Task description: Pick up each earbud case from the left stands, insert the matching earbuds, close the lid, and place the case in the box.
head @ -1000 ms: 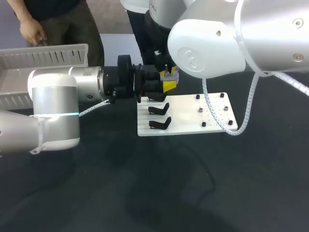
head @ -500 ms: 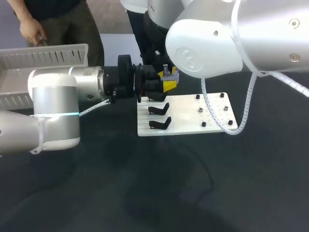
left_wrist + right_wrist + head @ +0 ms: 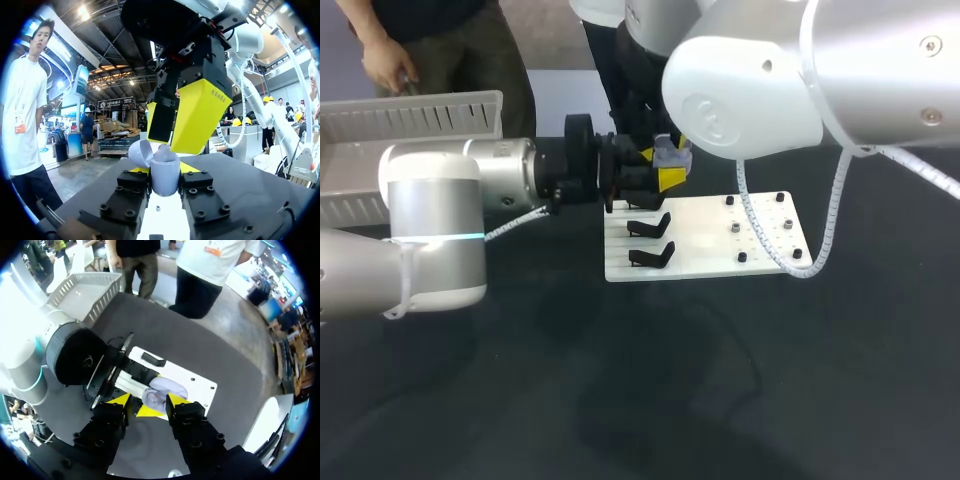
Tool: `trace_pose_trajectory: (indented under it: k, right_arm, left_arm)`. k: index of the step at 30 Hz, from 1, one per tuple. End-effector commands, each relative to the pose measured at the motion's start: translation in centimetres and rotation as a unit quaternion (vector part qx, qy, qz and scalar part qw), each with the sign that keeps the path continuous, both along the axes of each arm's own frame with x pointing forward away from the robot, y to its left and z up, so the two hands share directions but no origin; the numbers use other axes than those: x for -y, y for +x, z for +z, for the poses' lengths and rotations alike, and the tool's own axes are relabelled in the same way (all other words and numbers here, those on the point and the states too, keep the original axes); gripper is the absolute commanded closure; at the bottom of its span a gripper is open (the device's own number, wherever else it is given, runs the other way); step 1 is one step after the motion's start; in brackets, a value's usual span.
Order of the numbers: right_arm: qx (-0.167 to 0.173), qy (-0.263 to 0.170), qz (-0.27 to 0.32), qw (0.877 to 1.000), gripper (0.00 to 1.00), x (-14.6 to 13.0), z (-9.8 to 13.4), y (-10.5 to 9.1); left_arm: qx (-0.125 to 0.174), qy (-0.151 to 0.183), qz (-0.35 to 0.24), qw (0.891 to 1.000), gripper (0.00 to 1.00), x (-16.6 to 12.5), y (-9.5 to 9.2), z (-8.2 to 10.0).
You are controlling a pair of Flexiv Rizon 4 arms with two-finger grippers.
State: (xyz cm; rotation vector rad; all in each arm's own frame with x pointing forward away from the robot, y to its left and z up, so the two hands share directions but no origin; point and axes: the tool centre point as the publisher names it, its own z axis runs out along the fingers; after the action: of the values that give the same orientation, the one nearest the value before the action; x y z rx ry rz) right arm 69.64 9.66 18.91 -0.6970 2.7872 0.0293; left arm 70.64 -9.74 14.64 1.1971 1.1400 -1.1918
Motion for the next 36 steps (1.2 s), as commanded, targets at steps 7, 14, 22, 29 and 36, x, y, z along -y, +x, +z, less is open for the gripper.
trace_pose_trajectory:
  k: [7, 14, 22, 29, 36]
  right_arm:
    - [0.034, 0.040, -0.019, 0.998, 0.57, 1.0, 2.3, 2.5]
    - [0.043, 0.056, -0.059, 0.996, 0.57, 2.2, 1.1, 6.2]
    - [0.018, 0.054, -0.078, 0.995, 0.59, 2.9, -1.2, 7.3]
    - [0.014, 0.055, -0.087, 0.995, 0.58, 3.4, -1.4, 6.0]
    - [0.012, 0.057, -0.094, 0.994, 0.58, 3.7, -1.6, 4.5]
  left_arm:
    - [0.001, 0.000, 0.001, 1.000, 1.00, -0.1, -0.1, 0.1]
    - [0.001, 0.000, 0.001, 1.000, 1.00, -0.1, -0.1, 0.1]
    - [0.001, 0.000, 0.001, 1.000, 1.00, -0.1, -0.1, 0.1]
    - [0.001, 0.000, 0.001, 1.000, 1.00, -0.1, -0.1, 0.1]
    - [0.001, 0.000, 0.001, 1.000, 1.00, -0.1, -0.1, 0.1]
